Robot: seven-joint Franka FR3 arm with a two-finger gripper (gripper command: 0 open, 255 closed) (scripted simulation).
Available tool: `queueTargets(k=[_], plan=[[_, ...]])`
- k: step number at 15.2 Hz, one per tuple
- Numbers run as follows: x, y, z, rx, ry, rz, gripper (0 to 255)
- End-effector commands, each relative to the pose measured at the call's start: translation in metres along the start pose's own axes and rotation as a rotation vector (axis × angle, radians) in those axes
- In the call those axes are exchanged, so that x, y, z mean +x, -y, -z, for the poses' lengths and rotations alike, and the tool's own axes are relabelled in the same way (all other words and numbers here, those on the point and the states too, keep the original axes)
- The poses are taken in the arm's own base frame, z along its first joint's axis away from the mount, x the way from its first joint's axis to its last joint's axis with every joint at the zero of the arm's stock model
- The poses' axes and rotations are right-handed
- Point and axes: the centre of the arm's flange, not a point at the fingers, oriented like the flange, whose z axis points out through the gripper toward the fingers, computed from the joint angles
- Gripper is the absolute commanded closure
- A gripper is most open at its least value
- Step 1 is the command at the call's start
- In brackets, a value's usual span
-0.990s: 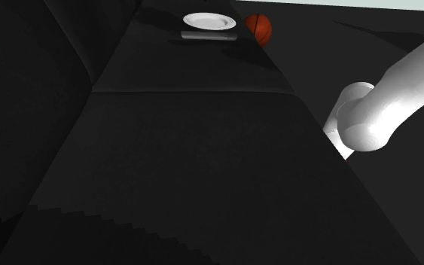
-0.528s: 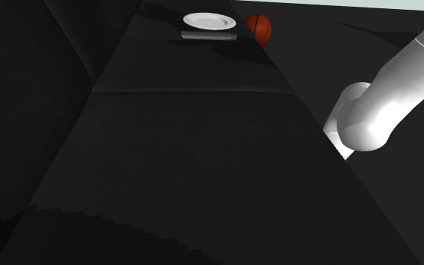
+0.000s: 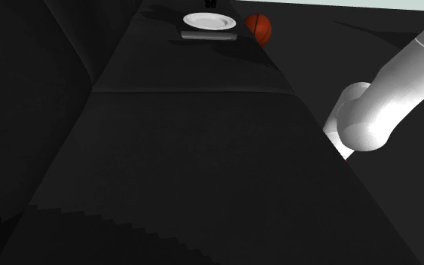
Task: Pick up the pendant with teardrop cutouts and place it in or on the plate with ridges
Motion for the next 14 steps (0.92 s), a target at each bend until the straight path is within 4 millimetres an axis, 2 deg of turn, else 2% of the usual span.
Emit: queueTargets(k=[1,7,14], plan=[[-0.007,0.001,-0.009,0.0,0.0,0.0,255],[-0.025,0.001,-0.035,0.0,0.0,0.0,255],[-0.025,0.001,-0.035,0.0,0.0,0.0,255]])
